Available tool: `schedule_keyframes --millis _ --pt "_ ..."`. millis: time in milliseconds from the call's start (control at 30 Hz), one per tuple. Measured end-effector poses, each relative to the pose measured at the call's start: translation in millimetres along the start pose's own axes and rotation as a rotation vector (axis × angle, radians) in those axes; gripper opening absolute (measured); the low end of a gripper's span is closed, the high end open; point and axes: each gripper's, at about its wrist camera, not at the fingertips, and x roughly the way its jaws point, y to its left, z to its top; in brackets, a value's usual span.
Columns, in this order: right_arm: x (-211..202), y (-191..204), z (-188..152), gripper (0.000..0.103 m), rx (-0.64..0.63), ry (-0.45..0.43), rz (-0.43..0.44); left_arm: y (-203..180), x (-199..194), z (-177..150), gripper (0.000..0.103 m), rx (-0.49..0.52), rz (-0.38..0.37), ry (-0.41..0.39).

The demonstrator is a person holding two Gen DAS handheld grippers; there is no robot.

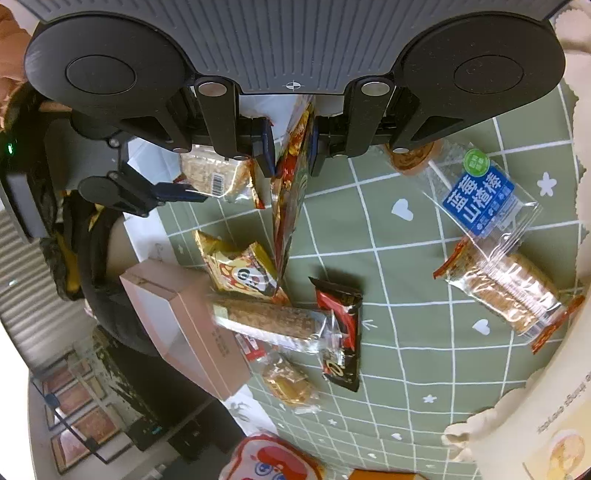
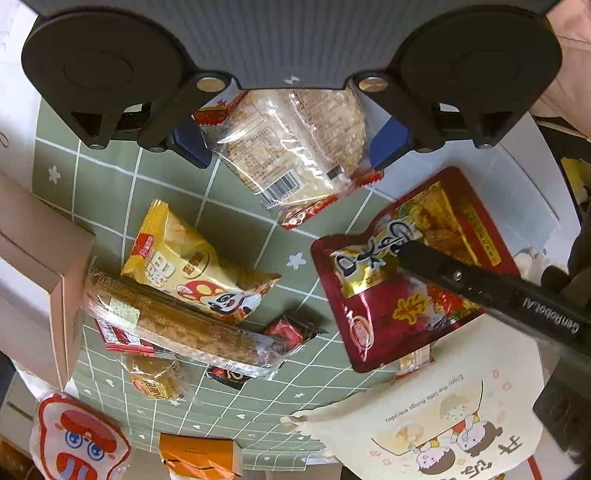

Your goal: Organize snacks

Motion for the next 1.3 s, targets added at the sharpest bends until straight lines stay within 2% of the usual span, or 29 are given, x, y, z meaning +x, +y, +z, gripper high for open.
schedule_keyframes --millis 133,233,300,467,600,667,767,867,900,967,1100,1300 --pt "-6.7 23.3 -11.6 0.093 -0.118 0.014 -0.075 1.6 4.5 0.8 0.023 -0.014 -0.013 0.025" --pt "-21.0 36.5 -17.9 0.093 -0.221 -0.017 -0.166 3.7 5.1 -0.8 0.022 -0.051 -0.019 0.026" --pt "-30.0 40.5 -21.3 0.093 -0.284 -0.043 -0.195 3.1 5.3 -3.3 0.022 -0.064 -0.014 0.020" --pt "-42.8 36.7 -35.5 0.092 -0.393 -0.144 -0.137 -12.7 3.5 -12.4 0.022 -0.070 0.063 -0.032" --pt "-28.6 24.2 -36.8 0.090 -0.410 -0.054 -0.082 -27.2 4.7 -22.3 0.022 -0.111 0.121 -0.074" --pt "-30.6 16.4 -38.8 0.090 -0.425 -0.082 -0.061 -31.4 4.5 -26.5 0.022 -0.128 0.143 -0.094" --pt "-25.6 2.8 -32.1 0.090 -0.403 -0.088 0.012 -33.9 3.7 -32.9 0.022 -0.175 0.159 -0.119" --pt "-15.6 -6.8 -27.8 0.090 -0.338 -0.033 0.101 -38.9 3.1 -37.0 0.022 -0.202 0.182 -0.129" --pt "-16.5 -10.2 -25.4 0.081 -0.319 -0.028 0.113 -42.5 2.6 -37.6 0.021 -0.199 0.196 -0.129" --pt "-22.5 -16.2 -23.3 0.078 -0.309 -0.024 0.107 -50.0 2.5 -38.2 0.021 -0.190 0.203 -0.123" --pt "-48.9 -49.8 -26.8 0.078 -0.187 -0.068 0.085 -71.1 14.6 -35.7 0.020 -0.165 0.136 -0.081" --pt "-99.4 -100.8 -40.4 0.078 -0.037 -0.161 -0.051 -119.4 49.2 -12.0 0.020 -0.029 0.025 -0.037"
